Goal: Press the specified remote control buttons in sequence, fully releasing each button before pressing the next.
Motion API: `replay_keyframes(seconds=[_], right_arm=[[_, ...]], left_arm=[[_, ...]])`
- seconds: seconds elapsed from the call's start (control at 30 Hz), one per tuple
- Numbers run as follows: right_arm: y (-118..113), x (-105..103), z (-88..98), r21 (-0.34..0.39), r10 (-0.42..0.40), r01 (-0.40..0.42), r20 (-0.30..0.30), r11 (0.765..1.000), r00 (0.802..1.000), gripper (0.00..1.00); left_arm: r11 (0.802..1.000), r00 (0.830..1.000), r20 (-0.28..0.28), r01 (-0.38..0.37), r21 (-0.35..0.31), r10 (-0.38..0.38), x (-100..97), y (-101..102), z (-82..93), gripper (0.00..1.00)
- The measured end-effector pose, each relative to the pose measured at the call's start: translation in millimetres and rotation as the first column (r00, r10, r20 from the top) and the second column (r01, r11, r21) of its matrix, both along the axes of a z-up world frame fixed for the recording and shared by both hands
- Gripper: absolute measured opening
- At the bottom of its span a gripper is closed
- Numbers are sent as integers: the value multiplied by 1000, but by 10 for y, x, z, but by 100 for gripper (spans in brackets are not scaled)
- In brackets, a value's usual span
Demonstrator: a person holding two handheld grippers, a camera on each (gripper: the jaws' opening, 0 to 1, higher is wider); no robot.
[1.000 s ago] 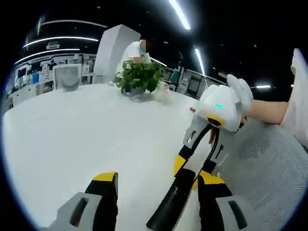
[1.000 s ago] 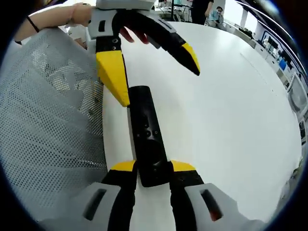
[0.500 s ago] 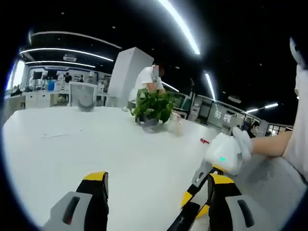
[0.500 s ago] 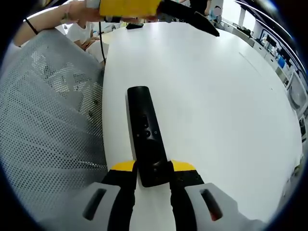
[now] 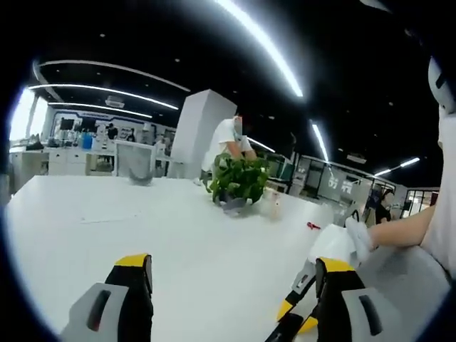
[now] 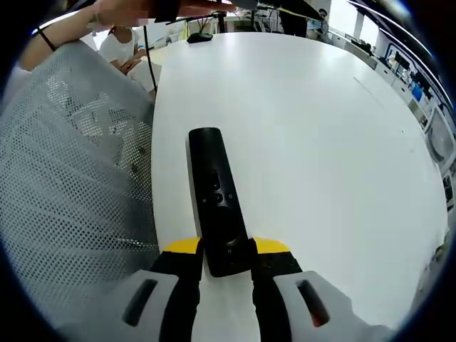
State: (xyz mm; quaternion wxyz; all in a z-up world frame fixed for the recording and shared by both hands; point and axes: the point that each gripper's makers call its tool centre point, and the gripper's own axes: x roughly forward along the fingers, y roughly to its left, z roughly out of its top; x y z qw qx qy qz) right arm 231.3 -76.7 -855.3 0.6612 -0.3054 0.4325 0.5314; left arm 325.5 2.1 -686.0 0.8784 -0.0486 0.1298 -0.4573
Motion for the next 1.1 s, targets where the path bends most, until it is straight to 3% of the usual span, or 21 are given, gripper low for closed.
replay_keyframes(seconds=[0.37,0.53,0.8,1.0,1.1], right_arm=[[3,3,-1,-11,1,-1,0,1000,1000,26],[3,1,-1,-14,0,0,-1,1000,1000,26],[2,-2,-1,-20,3,-3,1,1000,1000,26],[3,-5,-3,-23,5,-5,2,1000,1000,26],[4,-8,-3,-23,4,-4,2,1000,1000,26]], left_arm=[[994,996,56,-80,76,76,-156,188,241,100],[981,986,111,-141,137,126,-266,281,310,100],[979,977,113,-191,72,182,-469,370,456,100],[971,971,131,-214,107,200,-527,455,438,100],[971,969,120,-227,73,217,-545,497,465,100]])
